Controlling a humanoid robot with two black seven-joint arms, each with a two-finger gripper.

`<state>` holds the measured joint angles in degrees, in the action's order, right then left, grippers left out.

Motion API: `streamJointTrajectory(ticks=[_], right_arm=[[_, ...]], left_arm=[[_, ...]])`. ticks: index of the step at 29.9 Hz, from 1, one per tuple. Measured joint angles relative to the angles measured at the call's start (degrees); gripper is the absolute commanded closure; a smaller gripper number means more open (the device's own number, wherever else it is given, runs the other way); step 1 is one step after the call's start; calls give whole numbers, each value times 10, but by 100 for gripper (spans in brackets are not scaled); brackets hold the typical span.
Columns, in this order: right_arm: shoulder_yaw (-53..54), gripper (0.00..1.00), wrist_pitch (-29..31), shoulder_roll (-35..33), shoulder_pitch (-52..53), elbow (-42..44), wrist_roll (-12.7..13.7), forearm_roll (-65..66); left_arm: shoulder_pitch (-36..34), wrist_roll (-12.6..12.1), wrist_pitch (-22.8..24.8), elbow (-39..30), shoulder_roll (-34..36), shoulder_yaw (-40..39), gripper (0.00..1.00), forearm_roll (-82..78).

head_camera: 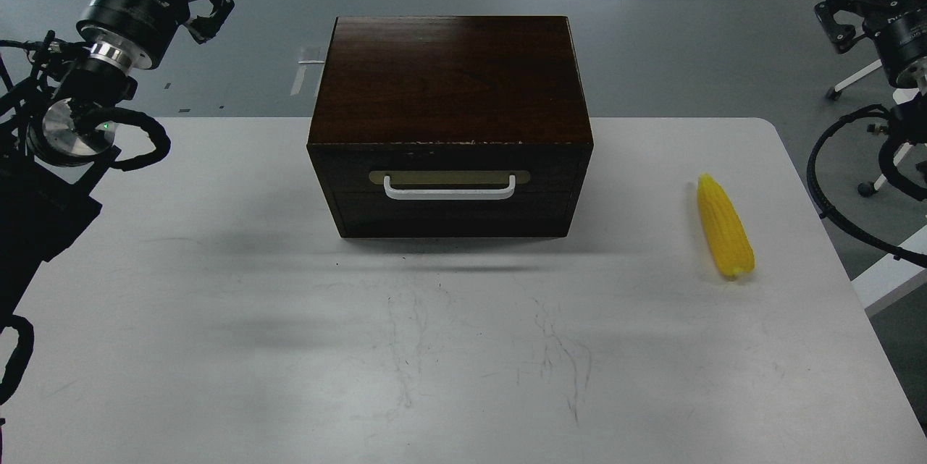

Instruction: Put corn in drawer with both arms

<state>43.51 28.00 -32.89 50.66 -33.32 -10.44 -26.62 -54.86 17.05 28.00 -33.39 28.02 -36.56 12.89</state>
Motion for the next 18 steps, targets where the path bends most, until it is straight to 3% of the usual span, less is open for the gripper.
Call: streamJointTrajectory(ticks=[11, 18], right_arm=[[0, 0, 0, -2, 3, 0, 0, 0], [2, 0, 0, -7, 4, -1, 0, 0]], left_arm=[[0, 5, 0, -1, 6, -3, 1, 0], [1, 1, 0, -12, 49, 3, 2, -1]])
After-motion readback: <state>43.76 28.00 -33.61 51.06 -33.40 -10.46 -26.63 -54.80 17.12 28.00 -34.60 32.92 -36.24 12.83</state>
